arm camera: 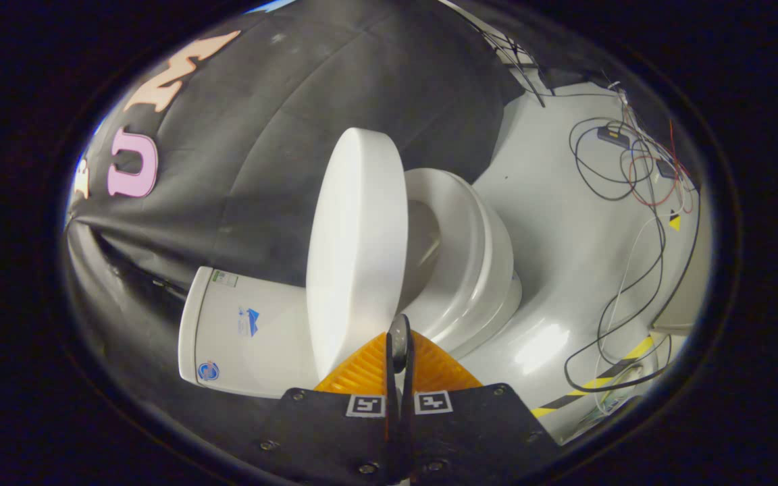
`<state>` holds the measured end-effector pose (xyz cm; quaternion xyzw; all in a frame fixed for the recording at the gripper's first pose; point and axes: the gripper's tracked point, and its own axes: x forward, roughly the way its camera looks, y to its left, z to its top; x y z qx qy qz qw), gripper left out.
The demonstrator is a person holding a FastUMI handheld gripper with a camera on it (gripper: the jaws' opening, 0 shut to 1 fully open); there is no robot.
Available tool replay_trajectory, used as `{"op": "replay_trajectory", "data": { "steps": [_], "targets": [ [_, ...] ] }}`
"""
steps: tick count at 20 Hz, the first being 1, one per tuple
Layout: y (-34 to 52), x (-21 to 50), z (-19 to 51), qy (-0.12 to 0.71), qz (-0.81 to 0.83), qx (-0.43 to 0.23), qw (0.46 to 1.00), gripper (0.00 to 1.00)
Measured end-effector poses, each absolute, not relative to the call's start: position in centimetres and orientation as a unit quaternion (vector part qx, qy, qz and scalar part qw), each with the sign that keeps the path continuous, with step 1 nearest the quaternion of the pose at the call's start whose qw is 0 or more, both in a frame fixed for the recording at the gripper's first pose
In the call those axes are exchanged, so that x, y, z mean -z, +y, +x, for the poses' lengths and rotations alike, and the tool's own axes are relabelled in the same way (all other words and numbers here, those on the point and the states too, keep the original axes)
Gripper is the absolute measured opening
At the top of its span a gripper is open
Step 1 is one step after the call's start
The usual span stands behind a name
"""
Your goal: Open the toilet lid.
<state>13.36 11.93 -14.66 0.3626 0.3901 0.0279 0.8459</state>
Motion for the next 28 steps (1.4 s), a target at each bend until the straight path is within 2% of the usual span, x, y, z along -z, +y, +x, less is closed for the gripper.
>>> {"op": "replay_trajectory", "data": {
  "steps": [11, 21, 28],
  "targets": [
    [14.9, 9.2, 12.8, 0.352, 0.34, -0.073, 0.869, 0.01],
    [16.0, 7.3, 12.4, 0.328, 0.3, -0.057, 0.894, 0.01],
    [19.1, 4.6, 11.9, 0.301, 0.265, -0.076, 0.913, 0.02]
  ]
}}
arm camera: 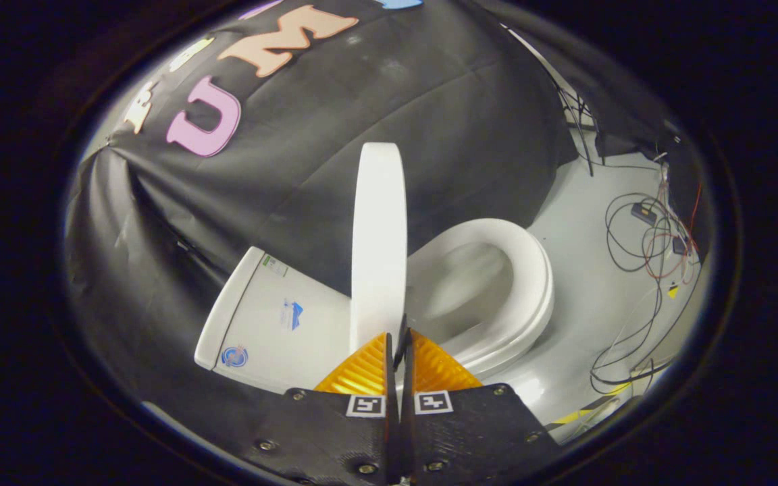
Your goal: Open the toilet lid.
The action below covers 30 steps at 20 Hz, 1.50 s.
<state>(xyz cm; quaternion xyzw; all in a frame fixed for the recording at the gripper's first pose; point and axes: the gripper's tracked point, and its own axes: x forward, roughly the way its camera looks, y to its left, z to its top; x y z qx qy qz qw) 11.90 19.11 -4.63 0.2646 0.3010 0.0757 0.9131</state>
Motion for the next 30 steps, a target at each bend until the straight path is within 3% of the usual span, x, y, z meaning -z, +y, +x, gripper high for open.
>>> {"op": "replay_trajectory", "data": {
  "steps": [10, 30],
  "targets": [
    [22.7, 2.2, 11.2, 0.274, 0.24, -0.128, 0.922, 0.04],
    [27.9, -0.3, 10.3, 0.233, 0.184, -0.149, 0.943, 0.06]
  ]
}}
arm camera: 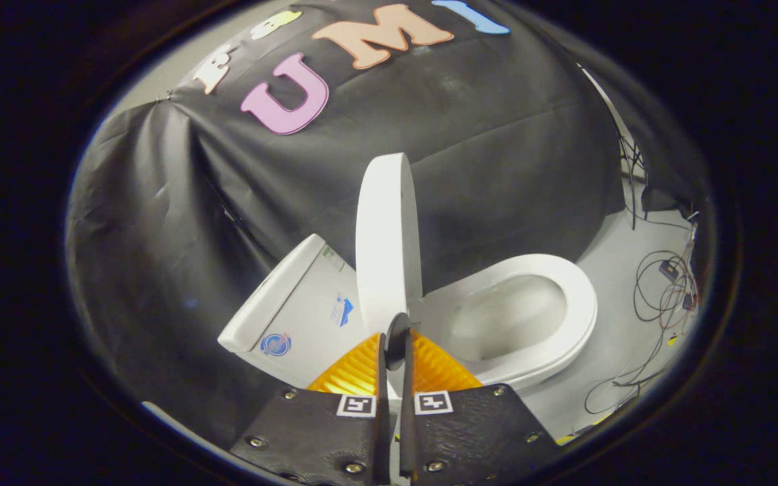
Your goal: Open the toilet lid.
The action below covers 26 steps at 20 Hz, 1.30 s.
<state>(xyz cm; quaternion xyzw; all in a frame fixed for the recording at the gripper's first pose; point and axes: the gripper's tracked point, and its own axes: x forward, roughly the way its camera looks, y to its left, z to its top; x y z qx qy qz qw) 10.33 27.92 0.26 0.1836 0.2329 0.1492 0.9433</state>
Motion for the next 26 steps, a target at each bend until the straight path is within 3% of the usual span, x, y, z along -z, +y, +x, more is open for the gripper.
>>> {"op": "replay_trajectory", "data": {
  "steps": [26],
  "targets": [
    [36.2, -1.9, 8.6, 0.173, 0.107, -0.215, 0.955, 0.07]
  ]
}}
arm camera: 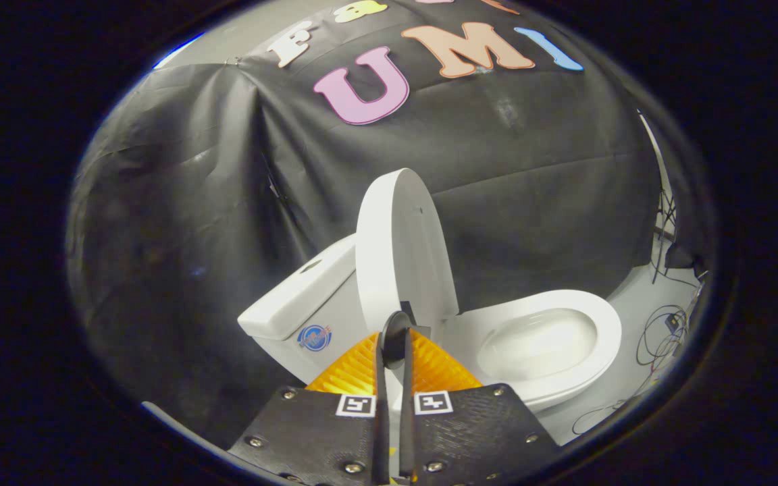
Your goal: Open the toilet lid.
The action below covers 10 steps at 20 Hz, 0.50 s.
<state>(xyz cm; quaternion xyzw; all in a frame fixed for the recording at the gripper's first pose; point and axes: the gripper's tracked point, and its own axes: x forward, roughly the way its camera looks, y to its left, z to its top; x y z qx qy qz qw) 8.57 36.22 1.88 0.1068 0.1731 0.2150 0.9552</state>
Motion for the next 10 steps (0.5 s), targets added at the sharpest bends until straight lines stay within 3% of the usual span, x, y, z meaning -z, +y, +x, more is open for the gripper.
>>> {"op": "replay_trajectory", "data": {
  "steps": [10],
  "targets": [
    [40.0, -1.9, 8.3, 0.161, 0.095, -0.237, 0.953, 0.07]
  ]
}}
